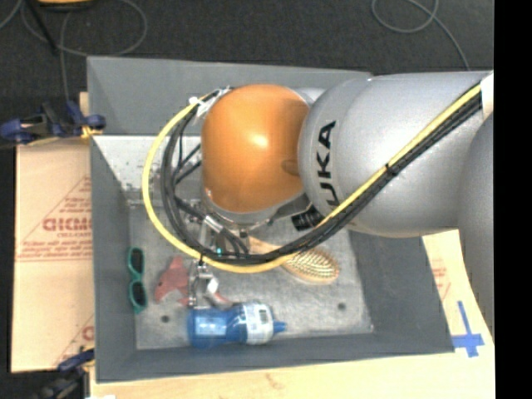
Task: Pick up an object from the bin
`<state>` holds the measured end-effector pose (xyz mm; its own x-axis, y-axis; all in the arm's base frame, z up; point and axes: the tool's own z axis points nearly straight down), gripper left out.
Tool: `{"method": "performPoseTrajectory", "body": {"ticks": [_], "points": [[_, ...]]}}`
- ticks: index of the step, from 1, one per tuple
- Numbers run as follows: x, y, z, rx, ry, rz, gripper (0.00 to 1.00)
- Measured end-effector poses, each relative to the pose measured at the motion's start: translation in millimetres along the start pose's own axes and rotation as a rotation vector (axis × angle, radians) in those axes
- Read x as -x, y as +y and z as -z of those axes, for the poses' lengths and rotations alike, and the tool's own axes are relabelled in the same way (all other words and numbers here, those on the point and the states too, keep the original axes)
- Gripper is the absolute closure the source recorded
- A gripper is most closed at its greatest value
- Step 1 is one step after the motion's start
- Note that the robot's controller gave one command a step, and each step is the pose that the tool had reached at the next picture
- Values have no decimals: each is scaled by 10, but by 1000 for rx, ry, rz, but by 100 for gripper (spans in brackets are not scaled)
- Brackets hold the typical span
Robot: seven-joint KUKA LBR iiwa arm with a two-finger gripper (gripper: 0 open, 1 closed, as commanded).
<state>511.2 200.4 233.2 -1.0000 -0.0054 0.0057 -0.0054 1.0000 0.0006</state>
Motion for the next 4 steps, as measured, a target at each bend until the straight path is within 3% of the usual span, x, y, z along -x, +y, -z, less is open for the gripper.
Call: {"method": "performPoseTrajectory", "body": {"ticks": [1,2,3,4], "points": [[19,-11,46,2,-8,-4,0],[105,-31,-412,0,-13,87,0],[101,129,-618,3,-8,-317,100],[102,129,-618,3,-8,-318,100]]}}
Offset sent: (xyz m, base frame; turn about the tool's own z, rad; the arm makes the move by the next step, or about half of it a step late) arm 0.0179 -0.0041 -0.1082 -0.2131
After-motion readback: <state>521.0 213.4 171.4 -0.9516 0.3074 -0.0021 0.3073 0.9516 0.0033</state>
